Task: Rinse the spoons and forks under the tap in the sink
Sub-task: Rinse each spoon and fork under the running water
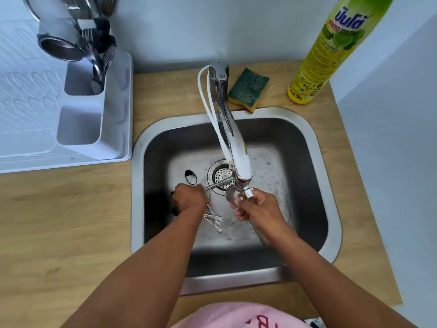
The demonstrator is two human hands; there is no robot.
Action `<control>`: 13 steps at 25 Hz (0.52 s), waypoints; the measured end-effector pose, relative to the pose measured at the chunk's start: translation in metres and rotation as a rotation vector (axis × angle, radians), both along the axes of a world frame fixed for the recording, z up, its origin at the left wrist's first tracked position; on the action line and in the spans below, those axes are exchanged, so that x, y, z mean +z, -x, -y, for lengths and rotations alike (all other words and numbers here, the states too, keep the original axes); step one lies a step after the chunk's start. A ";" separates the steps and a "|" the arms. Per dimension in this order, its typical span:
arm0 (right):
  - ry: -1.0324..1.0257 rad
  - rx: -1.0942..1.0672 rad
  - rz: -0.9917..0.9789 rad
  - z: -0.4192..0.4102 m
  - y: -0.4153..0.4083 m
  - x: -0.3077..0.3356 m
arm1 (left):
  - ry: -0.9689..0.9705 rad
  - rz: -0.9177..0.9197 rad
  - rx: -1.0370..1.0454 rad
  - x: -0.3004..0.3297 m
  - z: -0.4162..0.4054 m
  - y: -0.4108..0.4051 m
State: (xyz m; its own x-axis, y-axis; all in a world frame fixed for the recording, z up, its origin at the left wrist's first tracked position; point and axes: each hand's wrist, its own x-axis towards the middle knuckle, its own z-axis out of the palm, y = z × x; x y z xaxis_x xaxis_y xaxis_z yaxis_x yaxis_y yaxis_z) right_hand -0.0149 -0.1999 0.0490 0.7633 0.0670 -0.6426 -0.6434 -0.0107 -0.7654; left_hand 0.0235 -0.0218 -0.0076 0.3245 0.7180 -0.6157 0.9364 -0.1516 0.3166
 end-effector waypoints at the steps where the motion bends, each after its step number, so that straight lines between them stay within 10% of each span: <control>1: -0.009 -0.017 -0.021 -0.002 0.003 -0.002 | -0.023 -0.014 -0.030 0.003 0.000 -0.003; 7: 0.409 -0.263 -0.149 0.026 -0.019 -0.034 | 0.077 0.137 -0.051 0.019 0.004 -0.006; 13: 0.802 0.000 -0.039 0.042 -0.029 -0.033 | 0.404 0.400 -0.170 0.049 0.027 0.019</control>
State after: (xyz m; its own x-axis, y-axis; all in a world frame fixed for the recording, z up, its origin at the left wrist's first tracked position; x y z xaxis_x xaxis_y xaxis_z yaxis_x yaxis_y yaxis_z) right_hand 0.0144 -0.2415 0.0164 0.7390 -0.4269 -0.5212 -0.6699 -0.5478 -0.5011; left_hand 0.0043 -0.0483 0.0410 0.6780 0.3696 -0.6354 0.7053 -0.0834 0.7040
